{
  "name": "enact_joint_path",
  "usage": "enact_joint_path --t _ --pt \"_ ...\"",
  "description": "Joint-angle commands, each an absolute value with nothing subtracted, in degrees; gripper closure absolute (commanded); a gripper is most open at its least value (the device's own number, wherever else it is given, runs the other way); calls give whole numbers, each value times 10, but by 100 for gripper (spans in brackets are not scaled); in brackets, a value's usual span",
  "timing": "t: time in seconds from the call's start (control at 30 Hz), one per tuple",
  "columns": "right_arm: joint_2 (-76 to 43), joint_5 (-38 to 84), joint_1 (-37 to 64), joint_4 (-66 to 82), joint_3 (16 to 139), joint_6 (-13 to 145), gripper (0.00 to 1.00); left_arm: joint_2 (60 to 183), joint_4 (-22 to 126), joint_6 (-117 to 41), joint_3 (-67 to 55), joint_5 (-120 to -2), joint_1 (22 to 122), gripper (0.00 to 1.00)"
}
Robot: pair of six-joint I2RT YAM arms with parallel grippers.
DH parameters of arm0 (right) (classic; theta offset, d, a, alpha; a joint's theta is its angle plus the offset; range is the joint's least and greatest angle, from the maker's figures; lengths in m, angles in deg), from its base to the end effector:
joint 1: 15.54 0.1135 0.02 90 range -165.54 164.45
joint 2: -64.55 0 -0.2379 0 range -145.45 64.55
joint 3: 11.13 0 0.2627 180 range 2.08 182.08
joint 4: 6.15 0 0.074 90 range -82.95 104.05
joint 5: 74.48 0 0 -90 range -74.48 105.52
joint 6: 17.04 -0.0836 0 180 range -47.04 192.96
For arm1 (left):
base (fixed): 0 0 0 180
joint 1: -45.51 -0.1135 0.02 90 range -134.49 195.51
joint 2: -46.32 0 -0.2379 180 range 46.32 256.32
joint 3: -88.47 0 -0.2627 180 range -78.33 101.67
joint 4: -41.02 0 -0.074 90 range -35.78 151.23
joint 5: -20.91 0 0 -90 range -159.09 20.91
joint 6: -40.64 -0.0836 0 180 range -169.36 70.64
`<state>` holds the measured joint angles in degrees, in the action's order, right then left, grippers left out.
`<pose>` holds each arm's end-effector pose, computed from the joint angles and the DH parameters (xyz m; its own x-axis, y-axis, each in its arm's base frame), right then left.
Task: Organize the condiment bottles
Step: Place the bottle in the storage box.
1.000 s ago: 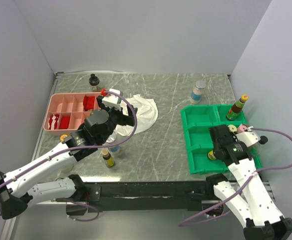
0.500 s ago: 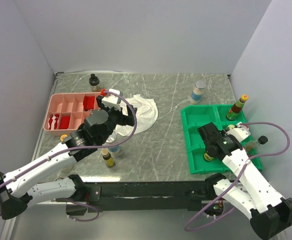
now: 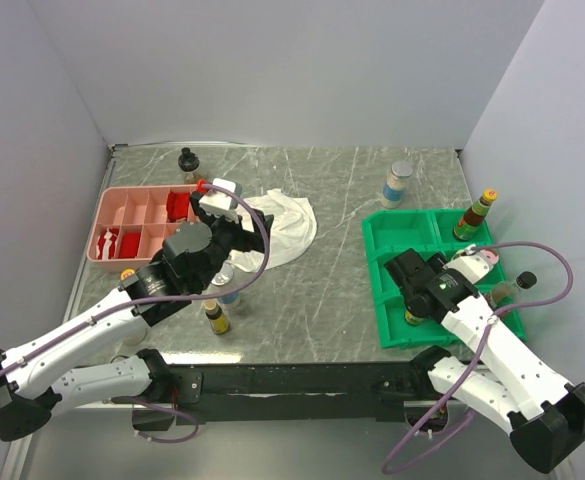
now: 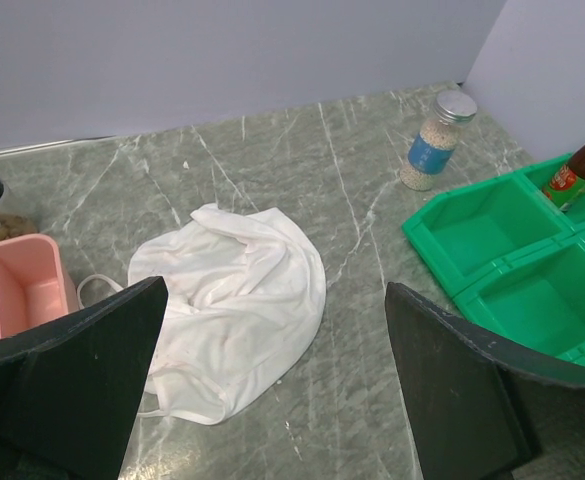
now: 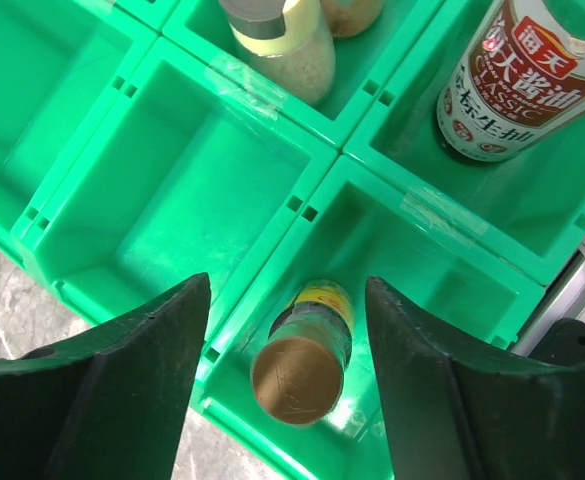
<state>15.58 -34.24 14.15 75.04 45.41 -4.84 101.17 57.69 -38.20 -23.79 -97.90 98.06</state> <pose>0.1709 0.0240 0.2048 -0.3061 0.5523 -0.7754 0.7865 0.6056 0.1209 0.2059 -0.2026 0.3569 -0.1174 -0.1257 -0.9851 0.3878 0.9074 -0.1620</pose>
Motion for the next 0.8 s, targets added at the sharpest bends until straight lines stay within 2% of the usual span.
enact_joint_path --t 0.0,0.17,0.27,0.33,0.5,0.77 --pt "160 -383 151 775 468 -87 28 998 547 -400 -244 -1003 991 3" --pt "185 -370 155 759 488 -33 25 995 547 -407 -248 -1017 998 3" --pt "206 -358 155 745 519 28 16 993 530 -413 -251 -1031 1004 3" --pt "233 -343 156 708 532 74 15 990 528 -414 -253 -1034 1007 3" --pt "301 -276 156 623 539 217 0 988 525 -417 -255 -1036 1013 3" --pt "334 -207 155 457 513 382 0 982 529 -411 -251 -1019 1017 3"
